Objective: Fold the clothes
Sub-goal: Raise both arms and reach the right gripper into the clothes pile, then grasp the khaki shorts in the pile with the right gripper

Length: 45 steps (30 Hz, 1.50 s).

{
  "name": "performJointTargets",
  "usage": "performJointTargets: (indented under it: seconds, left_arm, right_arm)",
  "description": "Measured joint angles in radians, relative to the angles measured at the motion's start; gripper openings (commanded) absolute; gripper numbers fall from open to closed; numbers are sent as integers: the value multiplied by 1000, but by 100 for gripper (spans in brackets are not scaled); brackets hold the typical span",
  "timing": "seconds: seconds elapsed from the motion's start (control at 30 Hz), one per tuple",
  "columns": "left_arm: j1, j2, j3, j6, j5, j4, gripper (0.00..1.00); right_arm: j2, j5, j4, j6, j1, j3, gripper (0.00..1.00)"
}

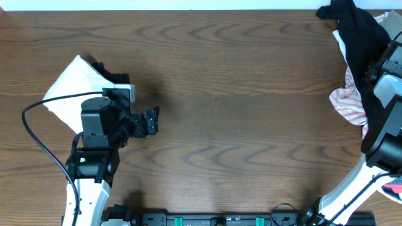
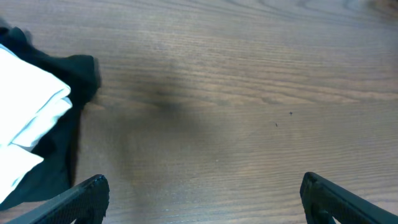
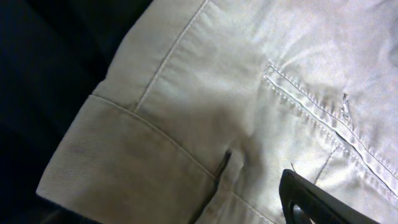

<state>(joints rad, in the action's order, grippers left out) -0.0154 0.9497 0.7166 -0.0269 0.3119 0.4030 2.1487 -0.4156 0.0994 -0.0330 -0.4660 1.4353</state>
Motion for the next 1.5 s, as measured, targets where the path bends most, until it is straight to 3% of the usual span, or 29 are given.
performJointTargets:
  seconds: [0.2, 0.83, 1.5]
  left_arm:
    - [0, 21, 0, 0, 0, 0, 98]
    - [0, 21, 0, 0, 0, -6, 98]
    - [0, 21, 0, 0, 0, -6, 98]
  right_arm:
    - [0, 21, -18, 4, 0, 0, 70]
    - [0, 31, -65, 23, 43, 19, 82]
    - [0, 38, 3, 22, 61, 47, 81]
